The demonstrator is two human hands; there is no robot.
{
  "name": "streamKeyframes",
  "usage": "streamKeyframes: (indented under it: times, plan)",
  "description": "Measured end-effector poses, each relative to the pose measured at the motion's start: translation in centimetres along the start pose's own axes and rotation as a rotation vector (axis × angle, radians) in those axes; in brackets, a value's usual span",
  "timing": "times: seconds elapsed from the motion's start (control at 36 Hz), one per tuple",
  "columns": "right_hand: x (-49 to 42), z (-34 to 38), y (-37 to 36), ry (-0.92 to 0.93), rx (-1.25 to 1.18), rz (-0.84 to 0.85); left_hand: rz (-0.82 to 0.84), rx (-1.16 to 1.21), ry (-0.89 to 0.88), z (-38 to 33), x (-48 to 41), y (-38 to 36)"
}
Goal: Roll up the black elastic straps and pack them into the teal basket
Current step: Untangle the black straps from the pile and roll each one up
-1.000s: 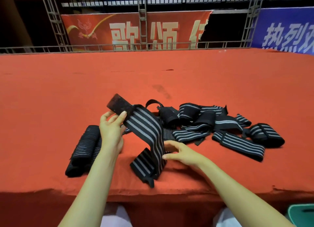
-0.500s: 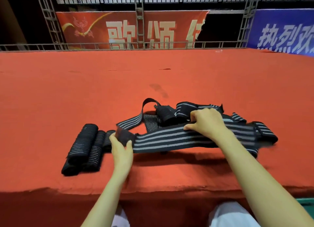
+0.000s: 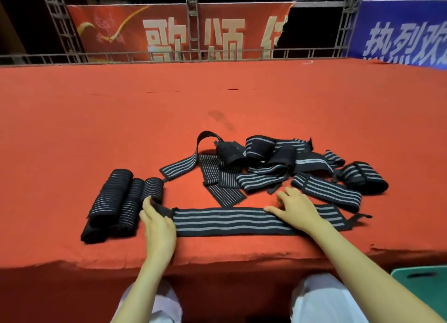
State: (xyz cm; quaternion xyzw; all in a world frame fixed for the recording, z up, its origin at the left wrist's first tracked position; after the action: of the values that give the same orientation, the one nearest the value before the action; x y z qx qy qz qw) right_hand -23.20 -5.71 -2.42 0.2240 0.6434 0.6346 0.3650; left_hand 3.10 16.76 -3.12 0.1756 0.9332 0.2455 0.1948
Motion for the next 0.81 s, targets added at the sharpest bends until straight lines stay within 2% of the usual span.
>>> streamKeyframes:
  times: [0.06,0.11,0.22,0.31,0.36,0.44,0.5,0.58,0.69,0.81]
  plan:
    - [0.5,-0.2,-0.3,-0.007,-0.075,-0.101,-0.002,0.033,-0.015,-0.3,0.5,-0.1]
    - [0.8,-0.7,-0.6,-0.02,-0.106,-0.18,0.02,-0.03,-0.001,-0.1,0.7,-0.2]
    - [1.0,-0.6,-0.7,0.055,-0.154,-0.207,0.014,-0.148,-0.031,0.3,0.3,-0.6]
    - [0.8,0.3,-0.5,0.143,-0.218,-0.187,-0.067,-0.333,-0.161,0.2,0.4,-0.8]
    - [0.6,1.0,-0.4,0.163,-0.282,-0.185,-0.063,-0.41,-0.293,-0.7,0.5,-1.3]
    - [0.2,2.1,-0.3,0.196,-0.373,-0.177,0.076,-0.35,-0.504,-2.7,1.3,-3.3]
    - [0.1,2.9,-0.5,0.224,-0.383,-0.147,0.24,-0.263,-0.547,-4.0,2.4,-4.9]
    - [-0.1,3.7,-1.1,0.237,-0.391,-0.085,0.399,-0.267,-0.573,-5.2,3.8,-7.2]
    - [-0.4,3.3,-1.3,0.24,-0.424,-0.052,0.433,-0.272,-0.516,-6.2,3.3,-8.4]
    - [-1.7,1.3,0.0,0.124,-0.515,-0.205,0.539,-0.195,-0.522,-7.9,2.2,-10.0]
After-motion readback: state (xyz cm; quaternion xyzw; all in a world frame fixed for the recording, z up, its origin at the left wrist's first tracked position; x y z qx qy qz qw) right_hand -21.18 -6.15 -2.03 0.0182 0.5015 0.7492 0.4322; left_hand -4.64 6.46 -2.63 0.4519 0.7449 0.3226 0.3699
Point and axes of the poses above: each hand's wrist, its own x-axis away from the middle knuckle, its own y-axis out of the back of the hand, z = x × y, the point moved 5 cm from there along -x, towards the middle knuckle
